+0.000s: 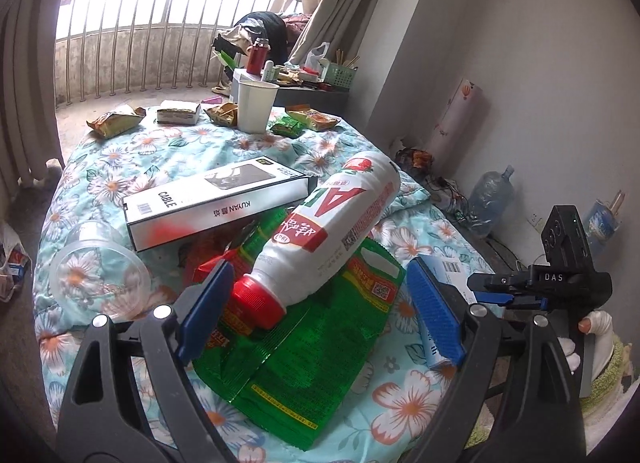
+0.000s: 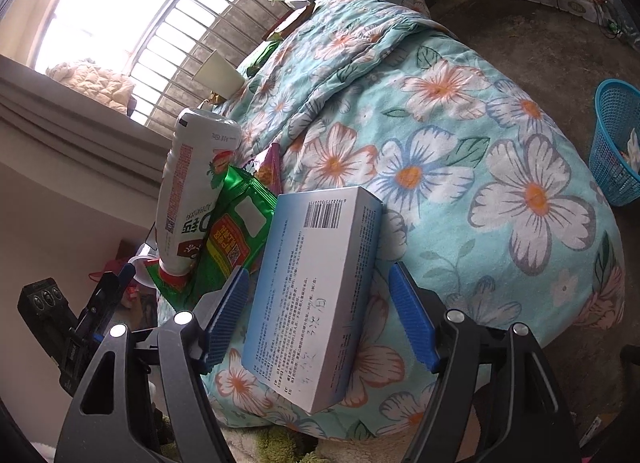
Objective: Collect trash
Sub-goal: 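Grasp the medicine box with the right tool while the left tool grasps the clear plastic cup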
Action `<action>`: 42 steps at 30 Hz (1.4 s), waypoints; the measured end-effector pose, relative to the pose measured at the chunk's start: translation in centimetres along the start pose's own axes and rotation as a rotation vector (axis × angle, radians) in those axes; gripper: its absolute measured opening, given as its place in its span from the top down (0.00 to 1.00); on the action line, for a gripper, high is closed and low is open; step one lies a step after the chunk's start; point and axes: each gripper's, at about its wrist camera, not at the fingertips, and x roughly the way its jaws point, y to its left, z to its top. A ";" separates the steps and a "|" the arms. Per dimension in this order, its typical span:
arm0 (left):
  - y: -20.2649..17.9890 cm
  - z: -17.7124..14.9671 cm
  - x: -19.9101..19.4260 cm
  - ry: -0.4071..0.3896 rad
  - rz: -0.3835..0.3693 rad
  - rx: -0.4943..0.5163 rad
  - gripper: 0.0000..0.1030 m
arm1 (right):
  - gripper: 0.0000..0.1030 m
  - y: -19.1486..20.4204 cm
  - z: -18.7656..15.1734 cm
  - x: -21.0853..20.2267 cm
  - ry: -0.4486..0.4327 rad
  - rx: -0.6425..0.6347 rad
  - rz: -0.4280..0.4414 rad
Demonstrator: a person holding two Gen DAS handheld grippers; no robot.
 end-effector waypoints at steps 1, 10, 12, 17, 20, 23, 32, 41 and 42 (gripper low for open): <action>-0.4 -0.1 0.2 0.009 -0.018 0.006 0.19 | 0.32 -0.2 0.0 0.1 0.005 0.002 0.002; -4.6 -2.5 2.9 0.103 -0.102 0.103 0.19 | 0.32 -1.7 1.0 -0.1 -0.016 0.027 0.037; -5.1 -2.9 3.5 0.129 -0.115 0.113 0.19 | 0.32 -1.6 2.3 -1.1 -0.057 0.016 0.050; -6.0 -3.6 4.8 0.178 -0.154 0.137 0.19 | 0.32 -0.2 7.0 -1.3 -0.049 -0.018 0.251; -6.6 -4.1 5.3 0.222 -0.217 0.140 0.19 | 0.38 0.6 9.5 1.7 0.042 -0.025 0.276; -6.8 -5.0 5.8 0.268 -0.249 0.135 0.19 | 0.44 0.6 11.0 4.4 0.127 0.012 0.277; -5.6 -6.3 6.7 0.301 -0.226 0.101 0.19 | 0.45 2.0 10.4 4.8 0.152 0.016 0.378; -3.9 -5.5 3.3 0.191 -0.242 0.064 0.19 | 0.33 6.4 9.2 6.8 0.260 0.042 0.444; -3.2 -5.3 2.6 0.170 -0.242 0.045 0.19 | 0.32 7.0 9.0 7.3 0.271 0.042 0.432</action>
